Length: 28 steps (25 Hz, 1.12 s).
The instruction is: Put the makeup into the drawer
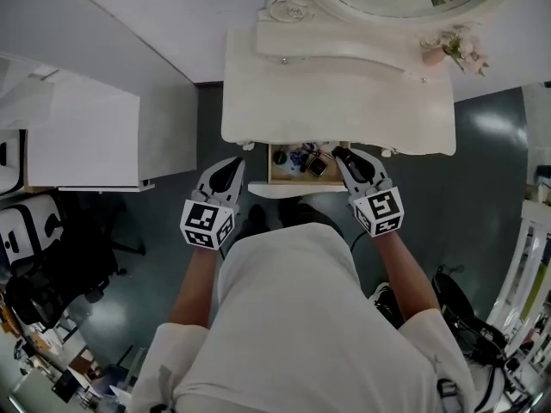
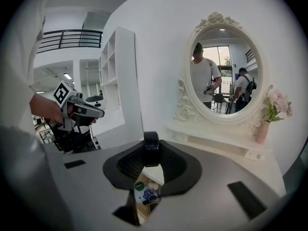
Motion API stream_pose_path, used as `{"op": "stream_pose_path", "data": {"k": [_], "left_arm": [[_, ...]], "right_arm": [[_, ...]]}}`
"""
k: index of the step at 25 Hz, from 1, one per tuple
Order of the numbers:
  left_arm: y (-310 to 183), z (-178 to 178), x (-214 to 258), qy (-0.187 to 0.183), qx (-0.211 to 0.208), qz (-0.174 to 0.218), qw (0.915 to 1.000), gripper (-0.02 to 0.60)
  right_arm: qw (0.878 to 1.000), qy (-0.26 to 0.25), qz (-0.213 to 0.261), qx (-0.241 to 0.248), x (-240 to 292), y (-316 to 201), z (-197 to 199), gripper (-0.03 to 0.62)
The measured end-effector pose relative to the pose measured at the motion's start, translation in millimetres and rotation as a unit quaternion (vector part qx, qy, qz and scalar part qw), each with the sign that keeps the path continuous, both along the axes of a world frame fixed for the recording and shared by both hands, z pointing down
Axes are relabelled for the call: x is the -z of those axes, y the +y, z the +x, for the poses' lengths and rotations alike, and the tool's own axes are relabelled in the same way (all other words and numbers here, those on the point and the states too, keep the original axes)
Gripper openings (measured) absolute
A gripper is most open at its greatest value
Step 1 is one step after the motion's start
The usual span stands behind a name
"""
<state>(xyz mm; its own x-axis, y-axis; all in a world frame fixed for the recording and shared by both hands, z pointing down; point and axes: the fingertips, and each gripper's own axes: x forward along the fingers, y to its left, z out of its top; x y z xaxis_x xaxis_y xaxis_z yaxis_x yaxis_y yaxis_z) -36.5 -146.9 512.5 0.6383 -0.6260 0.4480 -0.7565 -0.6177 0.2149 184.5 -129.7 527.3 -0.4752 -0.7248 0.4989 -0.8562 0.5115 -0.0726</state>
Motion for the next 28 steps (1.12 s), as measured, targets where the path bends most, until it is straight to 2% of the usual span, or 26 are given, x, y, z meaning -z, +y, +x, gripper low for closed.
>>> {"op": "stream_pose_path", "data": {"k": [9,16,23,28], "left_arm": [[2,18,-28,-0.020,0.031,-0.033,0.9988,0.018],[9,19,-49,-0.025,0.044,-0.059,0.9969,0.018],[7,12,-62,-0.025,0.040,-0.072,0.9963,0.018],[7,10,-78,-0.029,0.019,-0.088,0.9955,0.018]], "right_arm": [[0.996,-0.014,-0.056,0.062,-49,-10,-3,0.091],[0.992,-0.013,-0.095,0.087,-86,-7,-11,0.090],[0.986,-0.003,-0.132,0.099,-117,-3,-28,0.089],[0.982,0.003,-0.165,0.092,-141,1,-42,0.089]]}}
